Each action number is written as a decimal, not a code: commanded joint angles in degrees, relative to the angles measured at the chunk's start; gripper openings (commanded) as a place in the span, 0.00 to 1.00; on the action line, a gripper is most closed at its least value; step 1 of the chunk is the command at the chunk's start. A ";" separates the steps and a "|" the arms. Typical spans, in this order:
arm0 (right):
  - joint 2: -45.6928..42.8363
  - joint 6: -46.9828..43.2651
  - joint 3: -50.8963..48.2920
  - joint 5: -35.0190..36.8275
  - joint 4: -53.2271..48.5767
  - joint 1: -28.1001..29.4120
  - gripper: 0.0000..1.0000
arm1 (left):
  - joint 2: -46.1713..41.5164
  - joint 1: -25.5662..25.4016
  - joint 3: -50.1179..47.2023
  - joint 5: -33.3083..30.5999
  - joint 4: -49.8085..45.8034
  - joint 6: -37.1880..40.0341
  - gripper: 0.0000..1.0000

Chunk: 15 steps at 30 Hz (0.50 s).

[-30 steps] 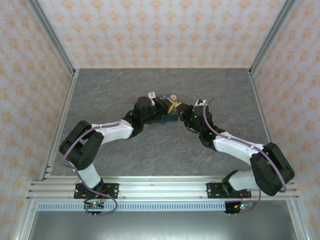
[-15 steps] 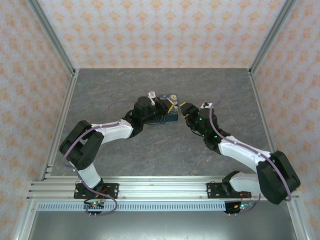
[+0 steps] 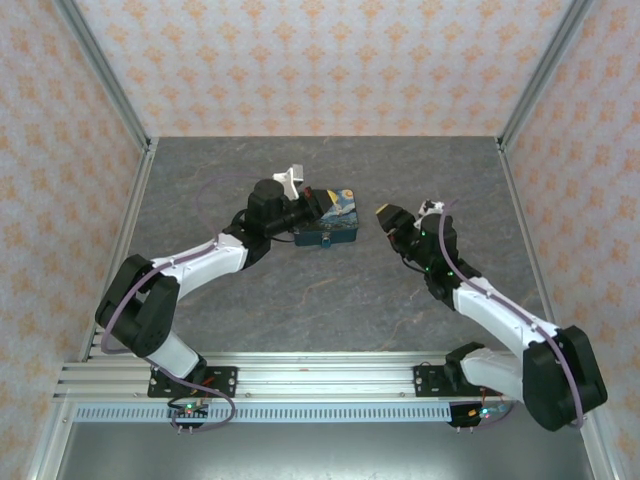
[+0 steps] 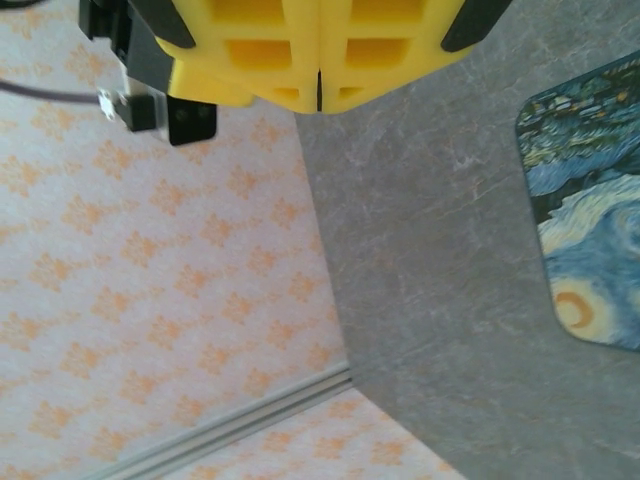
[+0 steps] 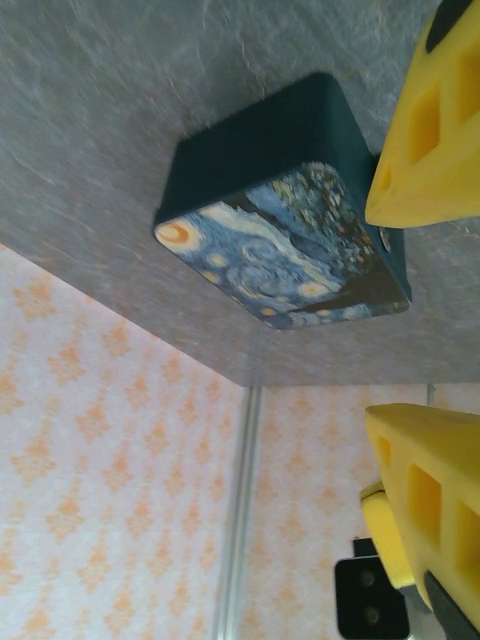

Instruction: Unlock a padlock with a key

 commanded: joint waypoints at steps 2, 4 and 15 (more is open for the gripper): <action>3.92 -1.77 4.90 -7.82 10.17 -0.18 0.48 | -0.55 0.56 0.21 3.29 5.43 2.15 0.00; 5.81 0.21 5.58 -8.00 13.13 -0.23 0.47 | 0.03 0.55 0.04 2.84 7.08 0.42 0.00; 14.44 8.07 7.76 -8.89 28.17 1.38 0.46 | 5.94 0.55 -2.33 0.35 22.99 -15.11 0.00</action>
